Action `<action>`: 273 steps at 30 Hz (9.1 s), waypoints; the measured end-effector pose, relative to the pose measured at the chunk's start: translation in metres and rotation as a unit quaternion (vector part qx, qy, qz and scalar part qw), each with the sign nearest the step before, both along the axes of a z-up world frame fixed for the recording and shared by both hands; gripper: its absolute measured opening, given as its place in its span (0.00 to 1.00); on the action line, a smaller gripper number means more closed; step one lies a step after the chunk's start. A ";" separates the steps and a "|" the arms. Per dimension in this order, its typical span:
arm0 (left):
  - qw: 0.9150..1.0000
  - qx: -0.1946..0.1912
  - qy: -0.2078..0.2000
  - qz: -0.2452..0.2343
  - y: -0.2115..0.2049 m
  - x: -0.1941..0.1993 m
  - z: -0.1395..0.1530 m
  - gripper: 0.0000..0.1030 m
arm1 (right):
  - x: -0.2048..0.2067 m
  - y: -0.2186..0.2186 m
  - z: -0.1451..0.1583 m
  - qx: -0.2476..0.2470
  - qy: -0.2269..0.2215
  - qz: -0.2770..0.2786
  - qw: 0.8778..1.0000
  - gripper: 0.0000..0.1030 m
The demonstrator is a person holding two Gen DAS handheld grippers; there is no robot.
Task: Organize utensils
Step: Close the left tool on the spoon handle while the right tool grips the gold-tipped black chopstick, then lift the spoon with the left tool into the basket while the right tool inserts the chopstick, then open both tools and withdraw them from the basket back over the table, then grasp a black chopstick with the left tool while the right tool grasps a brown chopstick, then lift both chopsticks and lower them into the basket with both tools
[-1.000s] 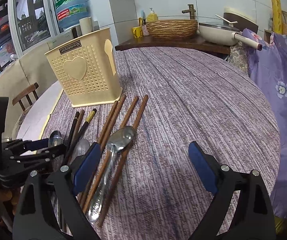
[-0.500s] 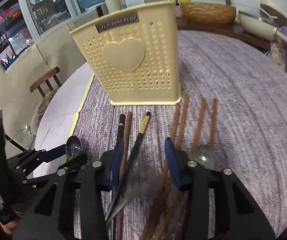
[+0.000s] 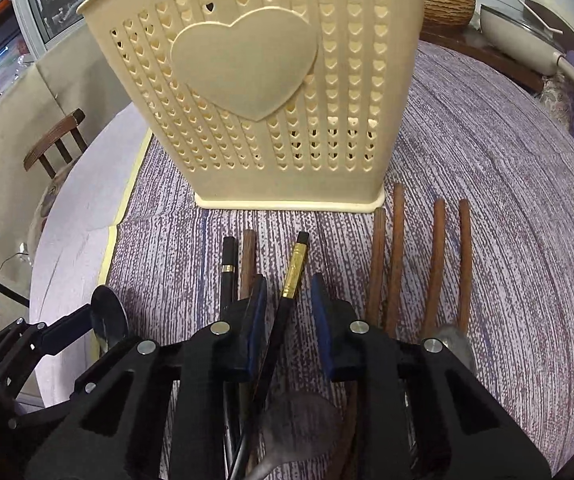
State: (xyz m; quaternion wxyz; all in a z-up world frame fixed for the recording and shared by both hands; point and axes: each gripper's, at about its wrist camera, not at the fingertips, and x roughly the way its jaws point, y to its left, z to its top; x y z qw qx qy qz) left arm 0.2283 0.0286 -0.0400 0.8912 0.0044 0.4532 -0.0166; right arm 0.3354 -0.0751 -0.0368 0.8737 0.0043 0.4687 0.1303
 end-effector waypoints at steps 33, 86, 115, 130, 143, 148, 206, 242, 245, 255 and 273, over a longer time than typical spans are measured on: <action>0.989 -0.034 -0.144 -0.012 0.001 -0.019 0.080 0.45 | -0.059 -0.075 0.108 0.163 -0.143 0.038 0.976 0.08; 0.969 -0.057 -0.242 0.000 -0.018 0.094 0.191 0.45 | 0.036 -0.078 0.243 0.121 -0.307 0.012 0.944 0.08; 0.979 -0.031 -0.202 -0.006 -0.032 0.092 0.131 0.63 | 0.047 -0.078 0.183 0.097 -0.282 -0.003 0.955 0.09; 0.976 -0.009 -0.216 0.002 -0.019 0.016 0.115 0.89 | -0.012 -0.096 0.158 0.067 -0.264 0.000 0.962 0.56; 0.995 -0.016 -0.092 0.024 -0.008 -0.016 0.029 0.75 | -0.067 -0.090 0.044 0.044 -0.115 0.009 0.992 0.56; 0.997 -0.025 -0.068 0.025 -0.003 -0.024 0.015 0.62 | -0.083 -0.078 0.022 0.035 -0.096 0.026 0.994 0.56; 1.000 0.013 -0.007 -0.009 -0.071 0.043 0.000 0.13 | 0.035 -0.106 0.005 -0.018 -0.022 -0.080 0.996 0.10; 0.995 -0.081 -0.050 0.016 -0.029 0.035 0.033 0.08 | 0.005 -0.147 0.047 0.135 -0.087 -0.078 0.984 0.08; 0.993 -0.089 -0.071 0.011 -0.025 0.027 0.048 0.08 | -0.008 -0.152 0.065 0.147 -0.115 -0.058 0.981 0.08; 0.986 -0.091 -0.140 -0.018 -0.020 -0.004 0.097 0.08 | -0.053 -0.174 0.116 0.182 -0.169 -0.012 0.969 0.08; 0.977 -0.089 -0.191 -0.029 -0.010 -0.028 0.128 0.08 | -0.085 -0.167 0.168 0.169 -0.228 0.038 0.958 0.08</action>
